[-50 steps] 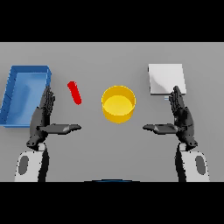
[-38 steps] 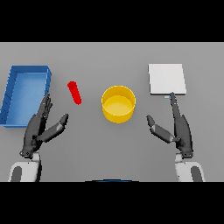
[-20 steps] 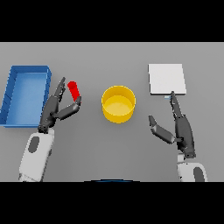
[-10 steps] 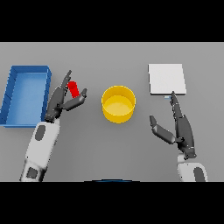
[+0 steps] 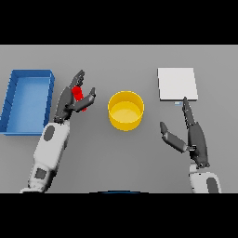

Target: Pick up the red beaker and tilt it to pour out 1 green nut into yellow bowl. Pick up the yellow bowl and place it on the metallic measuring scale.

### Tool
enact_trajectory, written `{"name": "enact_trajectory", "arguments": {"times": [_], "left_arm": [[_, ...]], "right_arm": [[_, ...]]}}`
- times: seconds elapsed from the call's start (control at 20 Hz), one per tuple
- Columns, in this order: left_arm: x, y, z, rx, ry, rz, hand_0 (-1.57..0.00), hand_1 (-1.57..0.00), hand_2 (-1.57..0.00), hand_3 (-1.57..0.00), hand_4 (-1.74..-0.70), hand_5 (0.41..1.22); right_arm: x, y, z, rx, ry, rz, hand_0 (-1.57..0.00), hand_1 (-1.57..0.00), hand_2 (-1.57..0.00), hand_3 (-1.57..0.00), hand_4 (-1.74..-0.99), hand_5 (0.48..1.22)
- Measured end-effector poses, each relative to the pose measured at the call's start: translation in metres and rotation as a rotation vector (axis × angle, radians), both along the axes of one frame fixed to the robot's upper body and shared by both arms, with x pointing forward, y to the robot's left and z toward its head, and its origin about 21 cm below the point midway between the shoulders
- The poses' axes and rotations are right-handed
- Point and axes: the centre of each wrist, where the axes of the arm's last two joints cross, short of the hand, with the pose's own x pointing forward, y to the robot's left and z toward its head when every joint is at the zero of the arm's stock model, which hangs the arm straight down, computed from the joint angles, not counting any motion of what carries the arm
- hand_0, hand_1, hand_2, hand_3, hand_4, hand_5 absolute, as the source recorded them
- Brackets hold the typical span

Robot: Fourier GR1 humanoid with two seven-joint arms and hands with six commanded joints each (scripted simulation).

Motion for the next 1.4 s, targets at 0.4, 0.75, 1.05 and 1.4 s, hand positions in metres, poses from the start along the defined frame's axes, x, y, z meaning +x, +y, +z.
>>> {"name": "enact_trajectory", "arguments": {"times": [0.4, 0.75, 1.05, 1.4], "left_arm": [[0.005, -0.006, -0.003, 0.059, 0.025, -0.007, -1.33, -1.34, -1.35, -1.27, -1.52, 1.148], [0.006, -0.014, 0.009, -0.029, -0.05, 0.044, -1.52, -1.52, -1.52, -1.51, -1.68, 1.122], [0.009, -0.013, 0.047, 0.065, -0.149, 0.001, -1.56, -1.56, -1.56, -1.55, -1.72, 1.117], [0.012, -0.021, 0.078, 0.398, -0.126, -0.136, -1.56, -1.56, -1.56, -1.56, -1.73, 1.111]], "right_arm": [[-0.003, 0.001, 0.001, 0.01, -0.01, 0.002, 0.0, 0.0, 0.0, 0.0, -1.259, 0.646], [-0.003, -0.002, 0.0, -0.003, -0.013, -0.009, 0.0, 0.0, 0.0, 0.0, -1.258, 0.646], [-0.001, -0.001, 0.001, -0.018, -0.024, 0.001, 0.0, 0.0, 0.0, 0.0, -1.261, 0.661], [-0.007, 0.001, -0.001, -0.035, -0.014, -0.001, 0.0, 0.0, 0.0, 0.0, -1.256, 0.678]]}}
